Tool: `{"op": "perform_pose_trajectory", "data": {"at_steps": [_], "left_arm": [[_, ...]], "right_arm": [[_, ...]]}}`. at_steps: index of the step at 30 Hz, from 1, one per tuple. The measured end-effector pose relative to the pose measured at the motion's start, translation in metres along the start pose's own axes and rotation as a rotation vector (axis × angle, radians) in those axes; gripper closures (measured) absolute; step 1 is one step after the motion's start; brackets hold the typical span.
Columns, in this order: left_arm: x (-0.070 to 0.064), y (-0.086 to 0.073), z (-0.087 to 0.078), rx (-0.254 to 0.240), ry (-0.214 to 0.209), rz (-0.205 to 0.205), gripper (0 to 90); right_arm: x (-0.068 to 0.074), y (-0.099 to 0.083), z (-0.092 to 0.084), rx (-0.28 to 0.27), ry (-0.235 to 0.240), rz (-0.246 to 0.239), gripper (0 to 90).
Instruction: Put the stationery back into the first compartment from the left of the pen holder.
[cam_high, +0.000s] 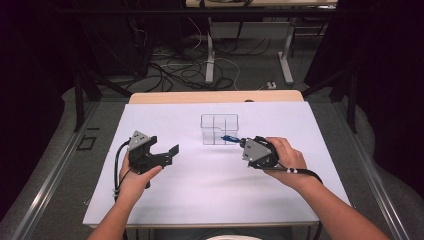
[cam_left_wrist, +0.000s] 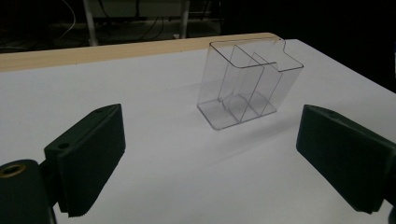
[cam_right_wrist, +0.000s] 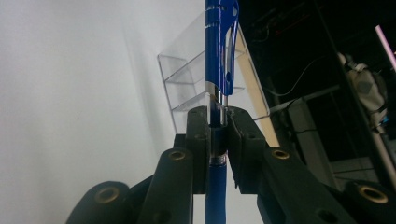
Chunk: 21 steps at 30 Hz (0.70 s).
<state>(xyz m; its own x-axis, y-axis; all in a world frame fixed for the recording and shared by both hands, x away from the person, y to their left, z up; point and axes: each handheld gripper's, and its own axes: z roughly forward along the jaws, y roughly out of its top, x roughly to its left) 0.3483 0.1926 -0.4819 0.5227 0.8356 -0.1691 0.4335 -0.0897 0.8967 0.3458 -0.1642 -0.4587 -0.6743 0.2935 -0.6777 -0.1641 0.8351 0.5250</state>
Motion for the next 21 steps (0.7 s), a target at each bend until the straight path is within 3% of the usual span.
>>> {"op": "perform_pose_trajectory", "data": {"at_steps": [2, 8, 13, 17, 21], "left_arm": [[0.0, 0.0, 0.0, -0.001, 0.0, 0.001, 8.3], [0.0, 0.0, 0.0, -0.002, 0.0, 0.001, 9.1], [0.0, 0.0, 0.0, 0.0, 0.0, 0.002, 9.8], [0.0, 0.0, 0.0, 0.0, -0.001, 0.002, 10.1], [0.0, 0.0, 0.0, 0.001, 0.0, 0.002, 10.5]], "right_arm": [[0.002, 0.002, -0.001, -0.02, -0.008, -0.029, 79.6], [0.01, 0.007, -0.001, -0.071, -0.097, -0.176, 79.7], [0.016, 0.01, -0.002, -0.083, -0.162, -0.303, 79.7], [0.019, 0.012, -0.002, -0.069, -0.199, -0.459, 79.7], [0.023, 0.013, -0.003, -0.042, -0.215, -0.578, 79.7]]}}
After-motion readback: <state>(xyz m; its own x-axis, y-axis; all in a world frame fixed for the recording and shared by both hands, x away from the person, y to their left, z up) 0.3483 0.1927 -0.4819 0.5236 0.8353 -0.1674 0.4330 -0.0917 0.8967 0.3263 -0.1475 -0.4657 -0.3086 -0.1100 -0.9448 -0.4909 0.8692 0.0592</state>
